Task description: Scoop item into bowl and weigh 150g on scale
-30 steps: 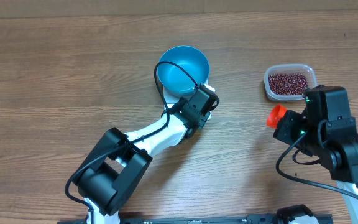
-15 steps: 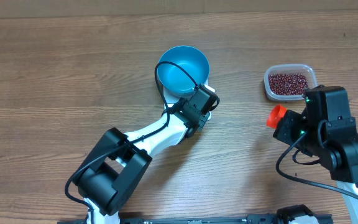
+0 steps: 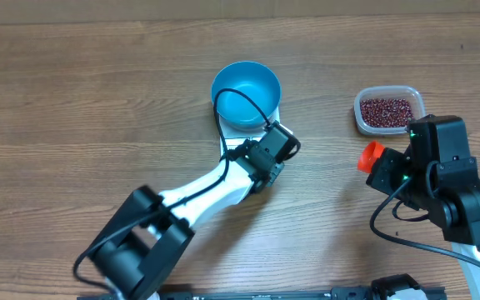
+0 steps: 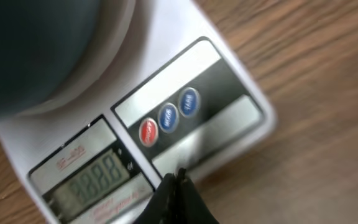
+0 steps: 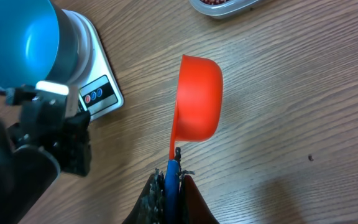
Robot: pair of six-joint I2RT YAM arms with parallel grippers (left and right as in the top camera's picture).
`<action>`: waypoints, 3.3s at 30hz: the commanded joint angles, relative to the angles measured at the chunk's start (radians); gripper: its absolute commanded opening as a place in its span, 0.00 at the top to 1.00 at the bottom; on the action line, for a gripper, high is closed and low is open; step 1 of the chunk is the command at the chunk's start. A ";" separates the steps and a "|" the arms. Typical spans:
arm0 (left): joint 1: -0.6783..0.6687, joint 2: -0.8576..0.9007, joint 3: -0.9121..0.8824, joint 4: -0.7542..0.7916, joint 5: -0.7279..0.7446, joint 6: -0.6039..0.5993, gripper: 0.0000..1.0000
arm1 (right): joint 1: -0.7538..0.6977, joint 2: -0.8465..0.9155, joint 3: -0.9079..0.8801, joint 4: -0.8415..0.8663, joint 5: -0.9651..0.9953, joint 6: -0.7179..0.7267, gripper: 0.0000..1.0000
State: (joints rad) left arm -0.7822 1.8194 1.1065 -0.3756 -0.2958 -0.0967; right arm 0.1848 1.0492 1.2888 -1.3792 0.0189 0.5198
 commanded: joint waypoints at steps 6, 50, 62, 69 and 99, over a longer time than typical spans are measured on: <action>-0.016 -0.202 0.001 -0.151 -0.010 -0.084 0.01 | 0.005 -0.005 0.027 -0.008 0.014 -0.002 0.96; 0.148 -0.805 0.001 -0.504 0.053 -0.102 0.00 | 0.005 -0.006 0.027 -0.049 0.014 -0.003 0.96; 0.229 -0.805 0.000 -0.510 0.111 -0.056 0.01 | 0.005 -0.006 0.027 -0.043 -0.019 -0.005 0.96; 0.277 -0.805 0.000 -0.509 0.185 -0.003 0.01 | 0.005 -0.006 0.027 -0.046 -0.019 -0.006 0.96; 0.282 -0.679 0.000 -0.344 0.250 -0.023 0.00 | 0.005 -0.006 0.027 -0.056 -0.013 -0.024 0.96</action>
State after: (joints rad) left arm -0.5076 1.1439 1.1057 -0.7574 -0.0826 -0.1207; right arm 0.1848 1.0492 1.2888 -1.4345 0.0040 0.5117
